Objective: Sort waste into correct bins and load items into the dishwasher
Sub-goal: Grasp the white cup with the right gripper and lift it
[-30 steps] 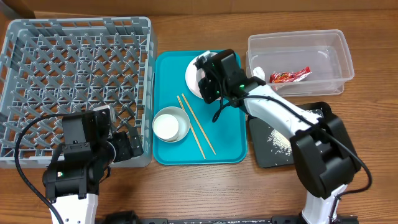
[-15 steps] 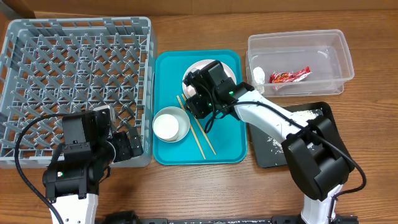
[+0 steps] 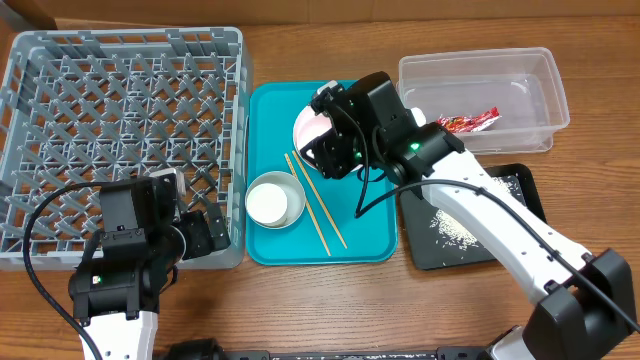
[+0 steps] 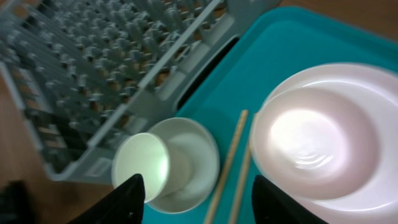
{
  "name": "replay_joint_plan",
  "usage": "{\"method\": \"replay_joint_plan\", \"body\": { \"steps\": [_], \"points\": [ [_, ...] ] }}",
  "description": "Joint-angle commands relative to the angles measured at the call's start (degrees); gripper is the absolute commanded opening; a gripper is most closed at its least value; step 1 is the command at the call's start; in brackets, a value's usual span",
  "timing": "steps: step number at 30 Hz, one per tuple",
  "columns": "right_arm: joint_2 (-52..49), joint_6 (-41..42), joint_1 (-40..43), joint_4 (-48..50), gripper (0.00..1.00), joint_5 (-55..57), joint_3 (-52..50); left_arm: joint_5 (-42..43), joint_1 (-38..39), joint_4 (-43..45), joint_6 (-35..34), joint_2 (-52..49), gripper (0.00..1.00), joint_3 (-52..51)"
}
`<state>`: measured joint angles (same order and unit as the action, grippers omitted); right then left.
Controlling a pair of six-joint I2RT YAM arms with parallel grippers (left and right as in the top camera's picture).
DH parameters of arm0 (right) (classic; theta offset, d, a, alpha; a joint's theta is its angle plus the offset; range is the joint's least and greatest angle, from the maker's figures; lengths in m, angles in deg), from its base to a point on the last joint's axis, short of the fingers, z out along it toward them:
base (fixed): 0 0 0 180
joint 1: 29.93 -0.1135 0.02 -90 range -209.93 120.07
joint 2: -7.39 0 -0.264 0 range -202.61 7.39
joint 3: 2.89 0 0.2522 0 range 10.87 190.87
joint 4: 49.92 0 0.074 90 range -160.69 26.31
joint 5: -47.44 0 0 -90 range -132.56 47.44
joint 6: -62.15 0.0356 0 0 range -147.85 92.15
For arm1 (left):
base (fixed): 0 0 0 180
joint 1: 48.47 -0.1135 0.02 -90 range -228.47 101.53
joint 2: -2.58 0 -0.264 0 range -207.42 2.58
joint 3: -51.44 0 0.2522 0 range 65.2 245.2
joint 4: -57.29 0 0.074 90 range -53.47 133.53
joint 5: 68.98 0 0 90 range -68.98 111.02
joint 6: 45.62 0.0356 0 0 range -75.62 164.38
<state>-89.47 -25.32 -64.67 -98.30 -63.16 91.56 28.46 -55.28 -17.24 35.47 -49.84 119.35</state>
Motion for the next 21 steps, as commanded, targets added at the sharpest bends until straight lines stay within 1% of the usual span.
{"method": "replay_joint_plan", "body": {
  "steps": [1, 5, 8, 16, 21],
  "points": [
    [-1.95, 8.57, -2.60, -2.16, 0.58, -5.07, 0.28, -0.11, -0.31, 0.81, -0.57, -0.07, 1.00, 1.44],
    [-5.22, 10.58, -5.68, -2.32, 0.57, -4.92, 0.28, 0.26, -0.31, 1.22, -0.55, -0.07, 1.00, 1.44],
    [-7.85, 14.45, -7.34, -2.38, 0.56, -2.89, 0.28, 0.26, -0.31, 1.20, -0.55, -0.07, 1.00, 1.44],
    [-11.65, 19.30, -8.66, -1.73, 0.43, 2.58, 0.28, 0.26, -0.31, 1.20, -0.55, -0.07, 1.00, 1.44],
    [-14.40, 21.77, -8.72, -1.73, 0.40, 2.34, 0.28, 0.26, -0.31, 1.03, -0.55, -0.07, 1.00, 1.44]
  ]
}}
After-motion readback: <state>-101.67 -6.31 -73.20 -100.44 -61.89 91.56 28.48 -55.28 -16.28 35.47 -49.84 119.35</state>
